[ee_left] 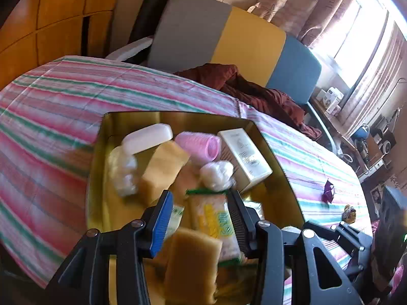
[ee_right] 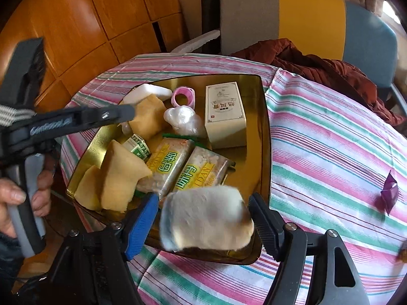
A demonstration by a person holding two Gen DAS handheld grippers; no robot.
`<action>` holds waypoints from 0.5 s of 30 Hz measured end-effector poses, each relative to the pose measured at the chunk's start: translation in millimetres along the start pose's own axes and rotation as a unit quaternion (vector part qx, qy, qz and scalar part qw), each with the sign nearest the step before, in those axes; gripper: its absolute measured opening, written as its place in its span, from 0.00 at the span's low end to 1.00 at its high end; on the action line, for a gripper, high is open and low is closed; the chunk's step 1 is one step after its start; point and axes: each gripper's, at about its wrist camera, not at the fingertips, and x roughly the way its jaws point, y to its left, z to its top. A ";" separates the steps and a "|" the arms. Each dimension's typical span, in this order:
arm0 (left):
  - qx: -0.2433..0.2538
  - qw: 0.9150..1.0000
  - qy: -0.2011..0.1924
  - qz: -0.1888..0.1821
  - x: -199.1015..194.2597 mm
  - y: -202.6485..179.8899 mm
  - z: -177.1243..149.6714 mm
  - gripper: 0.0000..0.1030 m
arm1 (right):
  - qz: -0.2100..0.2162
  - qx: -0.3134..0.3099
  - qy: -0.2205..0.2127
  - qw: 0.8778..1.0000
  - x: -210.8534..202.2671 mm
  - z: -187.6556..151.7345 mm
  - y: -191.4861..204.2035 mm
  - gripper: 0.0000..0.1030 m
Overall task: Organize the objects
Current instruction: 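Carry the wrapped bundle and sock roll into the tray and release both, then withdraw both tools from the tray toward the purple packet and yellow plush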
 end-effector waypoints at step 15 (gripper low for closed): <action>-0.006 1.000 -0.003 0.016 -20.1 3.0 -20.9 0.44 | 0.005 0.012 -0.014 1.000 -12.1 -2.9 2.1 0.83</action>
